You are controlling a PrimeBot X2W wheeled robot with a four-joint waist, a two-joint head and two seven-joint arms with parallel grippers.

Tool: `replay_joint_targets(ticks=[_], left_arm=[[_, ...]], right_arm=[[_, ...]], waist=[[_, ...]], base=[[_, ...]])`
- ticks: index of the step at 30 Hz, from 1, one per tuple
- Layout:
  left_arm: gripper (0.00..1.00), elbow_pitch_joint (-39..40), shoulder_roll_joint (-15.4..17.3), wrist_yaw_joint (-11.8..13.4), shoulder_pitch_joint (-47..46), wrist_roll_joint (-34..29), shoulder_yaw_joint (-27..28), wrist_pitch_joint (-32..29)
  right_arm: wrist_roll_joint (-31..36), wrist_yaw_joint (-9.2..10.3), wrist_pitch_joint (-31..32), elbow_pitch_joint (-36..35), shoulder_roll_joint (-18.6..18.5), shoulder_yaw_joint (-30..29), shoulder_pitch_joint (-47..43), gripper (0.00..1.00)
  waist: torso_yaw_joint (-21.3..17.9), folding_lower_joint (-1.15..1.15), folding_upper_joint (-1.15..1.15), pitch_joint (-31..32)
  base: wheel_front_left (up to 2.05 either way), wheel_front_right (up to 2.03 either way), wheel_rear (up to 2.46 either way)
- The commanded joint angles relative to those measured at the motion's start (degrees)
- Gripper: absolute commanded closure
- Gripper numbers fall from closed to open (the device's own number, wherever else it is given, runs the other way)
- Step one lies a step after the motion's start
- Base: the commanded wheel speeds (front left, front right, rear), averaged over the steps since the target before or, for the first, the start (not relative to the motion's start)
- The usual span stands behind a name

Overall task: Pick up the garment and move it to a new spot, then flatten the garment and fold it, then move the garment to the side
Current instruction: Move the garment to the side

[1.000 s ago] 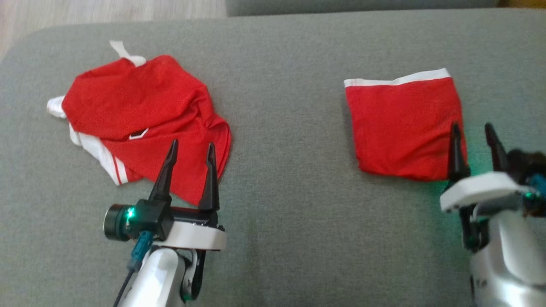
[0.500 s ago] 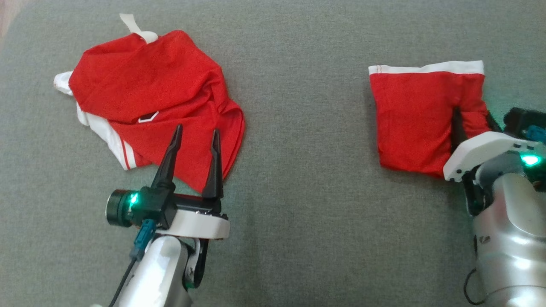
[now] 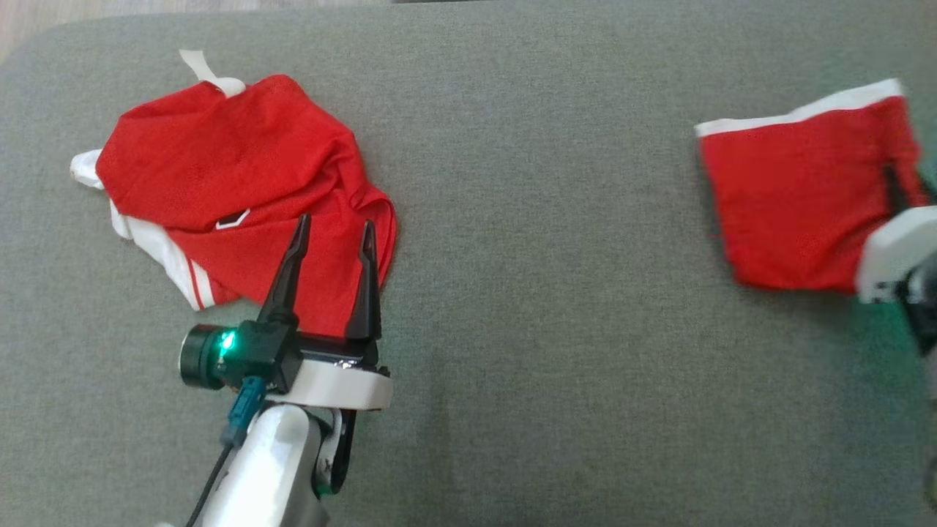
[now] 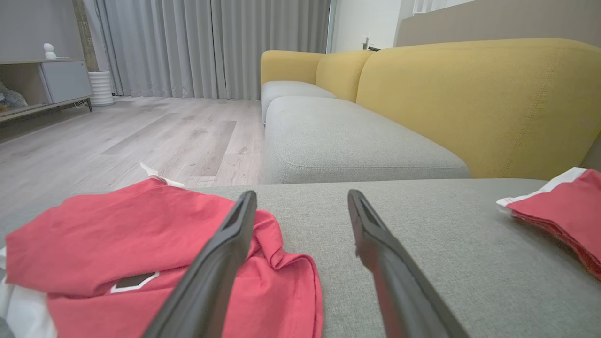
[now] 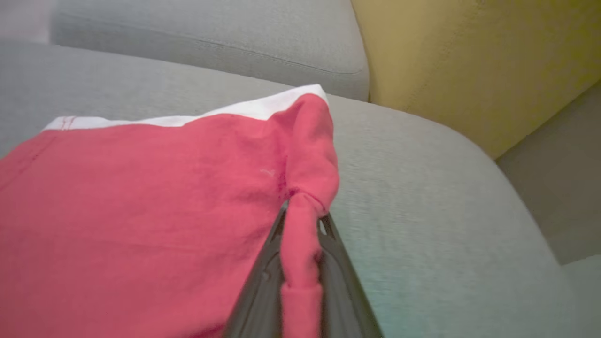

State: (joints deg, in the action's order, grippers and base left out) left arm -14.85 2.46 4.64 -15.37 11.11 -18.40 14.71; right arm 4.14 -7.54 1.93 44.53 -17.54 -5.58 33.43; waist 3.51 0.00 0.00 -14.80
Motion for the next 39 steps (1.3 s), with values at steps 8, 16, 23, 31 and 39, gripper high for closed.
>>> replay_joint_targets(ticks=[8,16,23,31,39], left_arm=[[0.0,2.3,0.4,0.0,-2.1,-0.2,1.8,0.3],[0.0,2.4,0.4,-0.3,-3.1,-0.5,2.1,0.3],[0.0,2.3,0.4,-0.5,-3.2,-0.7,2.2,0.3],[0.0,1.6,0.4,-0.5,-2.7,-1.1,2.7,0.3],[0.0,1.0,0.4,-0.6,0.4,-1.0,3.9,0.3]], right_arm=[[3.2,0.05,2.2,-1.0,-14.0,-1.5,0.4,1.0],[6.4,0.05,2.2,3.2,-17.8,-4.9,3.0,1.0],[7.3,0.05,1.3,5.4,-17.8,-5.8,4.5,1.0],[9.4,0.05,-1.4,4.9,-14.6,-7.7,5.5,0.0],[7.9,0.05,-5.4,-6.2,-3.0,-8.8,4.5,0.0]], waist=[[0.8,0.0,0.0,-2.4],[1.9,0.0,0.0,-4.3],[2.1,0.0,0.0,-4.6],[1.0,0.0,0.0,-2.1],[-0.3,0.0,0.0,5.4]], base=[[0.0,0.0,0.0],[0.0,0.0,0.0],[0.0,0.0,0.0],[0.0,0.0,0.0],[0.0,0.0,0.0]])
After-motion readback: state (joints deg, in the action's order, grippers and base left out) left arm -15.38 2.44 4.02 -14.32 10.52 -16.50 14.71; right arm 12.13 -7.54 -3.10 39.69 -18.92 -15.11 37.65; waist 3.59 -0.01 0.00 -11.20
